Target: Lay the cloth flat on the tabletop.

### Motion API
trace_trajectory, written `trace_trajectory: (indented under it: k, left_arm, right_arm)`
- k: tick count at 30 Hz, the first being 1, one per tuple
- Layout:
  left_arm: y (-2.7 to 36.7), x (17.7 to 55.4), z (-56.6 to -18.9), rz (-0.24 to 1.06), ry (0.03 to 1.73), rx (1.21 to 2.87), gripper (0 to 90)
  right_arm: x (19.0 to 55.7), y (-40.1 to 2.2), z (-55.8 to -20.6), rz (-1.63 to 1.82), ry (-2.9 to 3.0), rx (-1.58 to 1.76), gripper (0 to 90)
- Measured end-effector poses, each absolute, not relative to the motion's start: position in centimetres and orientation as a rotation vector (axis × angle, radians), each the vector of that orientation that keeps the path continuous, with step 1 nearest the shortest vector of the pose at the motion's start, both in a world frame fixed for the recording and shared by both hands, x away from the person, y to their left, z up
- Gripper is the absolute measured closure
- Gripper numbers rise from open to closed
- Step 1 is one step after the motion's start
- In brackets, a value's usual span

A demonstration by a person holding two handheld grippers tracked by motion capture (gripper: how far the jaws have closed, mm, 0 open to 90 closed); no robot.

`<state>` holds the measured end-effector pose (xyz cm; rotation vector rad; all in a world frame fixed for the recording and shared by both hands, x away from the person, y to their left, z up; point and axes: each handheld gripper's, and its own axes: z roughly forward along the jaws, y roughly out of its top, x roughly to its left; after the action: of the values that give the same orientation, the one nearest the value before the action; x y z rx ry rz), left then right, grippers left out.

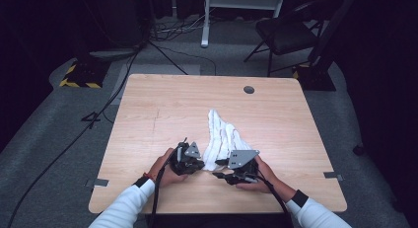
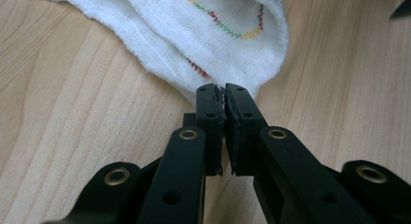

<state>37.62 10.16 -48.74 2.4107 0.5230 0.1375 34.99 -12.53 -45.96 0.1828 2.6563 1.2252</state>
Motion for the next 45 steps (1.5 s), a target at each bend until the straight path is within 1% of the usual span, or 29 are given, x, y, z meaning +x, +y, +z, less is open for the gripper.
trace_trajectory:
  k: [4, 7, 14, 16, 17, 19, 33, 37, 40, 42, 45]
  left_arm:
    - [10.1, 37.6, -48.8, 0.136, 0.525, 2.407, 84.8]
    - [10.2, 37.6, -48.8, 0.138, 0.523, 2.408, 84.7]
    - [10.2, 37.6, -48.8, 0.139, 0.519, 2.410, 84.5]
    - [10.2, 37.6, -48.8, 0.140, 0.519, 2.411, 84.5]
    - [10.2, 37.6, -48.8, 0.139, 0.517, 2.411, 84.5]
    - [10.2, 37.6, -48.8, 0.140, 0.517, 2.411, 84.5]
    - [10.2, 37.2, -48.7, 0.115, 0.511, 2.420, 84.2]
    - [10.0, 36.6, -48.6, 0.093, 0.492, 2.424, 83.3]
    - [9.9, 36.3, -48.7, 0.094, 0.482, 2.432, 78.1]
    - [9.9, 36.5, -48.6, 0.103, 0.483, 2.436, 76.8]
    - [10.0, 37.1, -48.5, 0.112, 0.517, 2.411, 68.8]
  right_arm:
    - [35.3, -11.3, -46.9, 1.175, 2.671, 0.159, 60.2]
    - [35.6, -10.8, -47.7, 1.106, 2.680, 0.172, 62.8]
    - [36.3, -11.5, -48.2, 1.026, 2.666, 0.211, 79.8]
    - [36.3, -11.6, -48.2, 1.022, 2.661, 0.217, 81.6]
    - [36.5, -12.0, -48.0, 1.028, 2.657, 0.234, 84.5]
    - [36.7, -12.4, -47.8, 1.034, 2.644, 0.253, 86.4]
    - [37.6, -14.8, -46.1, 1.091, 2.588, 0.336, 88.5]
    - [38.3, -16.2, -45.5, 1.119, 2.561, 0.423, 88.5]
    - [38.6, -16.5, -45.5, 1.118, 2.553, 0.467, 88.2]
    - [38.6, -16.4, -45.6, 1.117, 2.560, 0.465, 87.9]
    - [38.6, -15.9, -45.8, 1.104, 2.582, 0.432, 86.9]
